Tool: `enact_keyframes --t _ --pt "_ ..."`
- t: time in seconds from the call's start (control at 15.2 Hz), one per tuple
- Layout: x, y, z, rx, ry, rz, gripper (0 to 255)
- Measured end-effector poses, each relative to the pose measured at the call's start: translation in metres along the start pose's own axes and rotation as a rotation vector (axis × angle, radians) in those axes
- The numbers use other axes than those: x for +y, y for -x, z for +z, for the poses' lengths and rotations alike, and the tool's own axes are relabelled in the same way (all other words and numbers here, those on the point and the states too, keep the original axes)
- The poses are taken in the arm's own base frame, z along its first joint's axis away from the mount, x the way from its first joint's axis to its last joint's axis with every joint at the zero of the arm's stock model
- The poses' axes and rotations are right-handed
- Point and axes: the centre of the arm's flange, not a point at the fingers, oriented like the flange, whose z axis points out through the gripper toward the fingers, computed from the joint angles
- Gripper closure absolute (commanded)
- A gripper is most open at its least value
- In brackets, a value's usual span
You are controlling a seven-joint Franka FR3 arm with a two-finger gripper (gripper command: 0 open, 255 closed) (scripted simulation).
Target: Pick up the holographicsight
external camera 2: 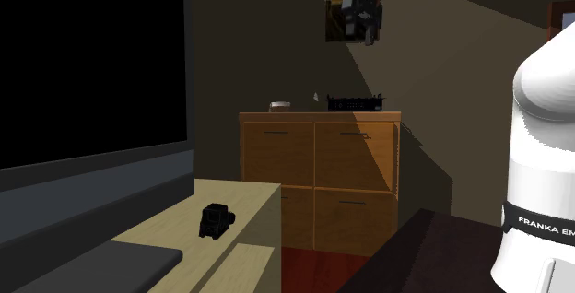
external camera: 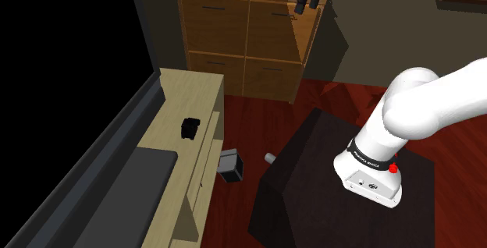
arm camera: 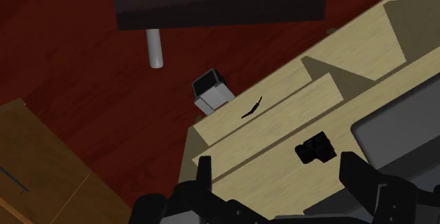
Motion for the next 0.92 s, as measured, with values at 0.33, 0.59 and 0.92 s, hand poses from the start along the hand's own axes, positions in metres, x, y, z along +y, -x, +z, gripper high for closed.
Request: enact_keyframes --t 0.33,0.59,0.92 --pt "-0.022 -0.017 0.033 -0.007 -0.003 0.015 0" --pt "-0.044 -0.036 0.072 -0.015 -0.007 0.035 0" --pt "-0.077 -0.062 0.122 -0.025 -0.012 0.061 0"
